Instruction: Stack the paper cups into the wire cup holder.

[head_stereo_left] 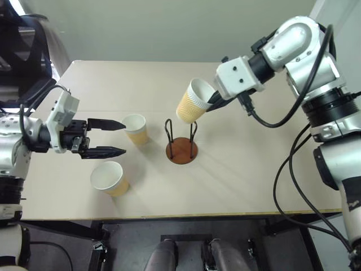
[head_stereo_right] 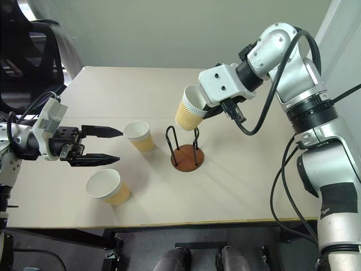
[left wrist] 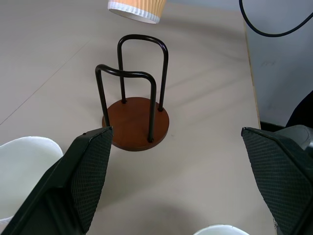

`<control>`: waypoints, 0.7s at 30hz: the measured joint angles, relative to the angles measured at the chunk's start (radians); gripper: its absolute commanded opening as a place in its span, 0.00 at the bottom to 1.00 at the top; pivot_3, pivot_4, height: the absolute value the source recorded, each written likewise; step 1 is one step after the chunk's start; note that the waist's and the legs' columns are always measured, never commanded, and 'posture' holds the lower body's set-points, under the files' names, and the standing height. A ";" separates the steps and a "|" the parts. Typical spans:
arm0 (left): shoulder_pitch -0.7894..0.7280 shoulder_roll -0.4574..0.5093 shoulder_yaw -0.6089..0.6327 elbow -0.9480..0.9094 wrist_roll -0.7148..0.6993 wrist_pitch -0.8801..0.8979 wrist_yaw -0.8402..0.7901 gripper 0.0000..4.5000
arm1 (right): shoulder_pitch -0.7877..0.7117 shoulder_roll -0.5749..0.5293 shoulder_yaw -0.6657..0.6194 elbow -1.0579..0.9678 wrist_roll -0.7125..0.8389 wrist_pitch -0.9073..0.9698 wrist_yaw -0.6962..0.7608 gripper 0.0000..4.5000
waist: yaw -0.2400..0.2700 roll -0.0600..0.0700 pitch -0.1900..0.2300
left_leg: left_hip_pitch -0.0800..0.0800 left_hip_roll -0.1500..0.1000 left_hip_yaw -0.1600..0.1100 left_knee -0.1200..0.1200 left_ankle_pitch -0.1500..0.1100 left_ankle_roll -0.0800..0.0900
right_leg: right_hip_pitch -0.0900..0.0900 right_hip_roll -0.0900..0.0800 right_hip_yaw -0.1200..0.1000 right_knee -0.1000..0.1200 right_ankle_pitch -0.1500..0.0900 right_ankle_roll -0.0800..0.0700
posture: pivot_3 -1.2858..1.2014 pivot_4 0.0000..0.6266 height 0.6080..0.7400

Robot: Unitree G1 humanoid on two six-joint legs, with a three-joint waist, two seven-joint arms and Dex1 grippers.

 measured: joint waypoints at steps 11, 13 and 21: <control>0.002 0.018 0.035 -0.005 -0.007 0.006 -0.001 1.00 | 0.001 0.043 0.000 0.028 -0.021 -0.036 0.000 0.01 | 0.000 0.000 0.000 | 0.000 0.000 0.000 0.000 0.000 -0.001 | 0.000 0.000 0.000 0.000 0.000 0.000 | 0.52 0.24 1.00; 0.002 0.022 0.049 -0.007 -0.009 0.007 -0.001 1.00 | 0.001 0.054 0.000 0.043 -0.024 -0.049 0.000 0.01 | -0.001 0.000 0.000 | 0.000 0.000 0.000 0.000 0.000 -0.001 | -0.001 0.000 0.000 0.000 0.000 -0.001 | 0.52 0.24 1.00; 0.029 0.036 0.086 -0.028 -0.015 0.019 -0.002 1.00 | 0.002 0.086 0.000 0.128 -0.079 -0.126 -0.001 0.01 | -0.001 0.000 0.000 | 0.000 0.000 0.000 0.000 0.000 -0.001 | -0.001 0.000 0.000 0.001 -0.001 -0.002 | 0.52 0.24 1.00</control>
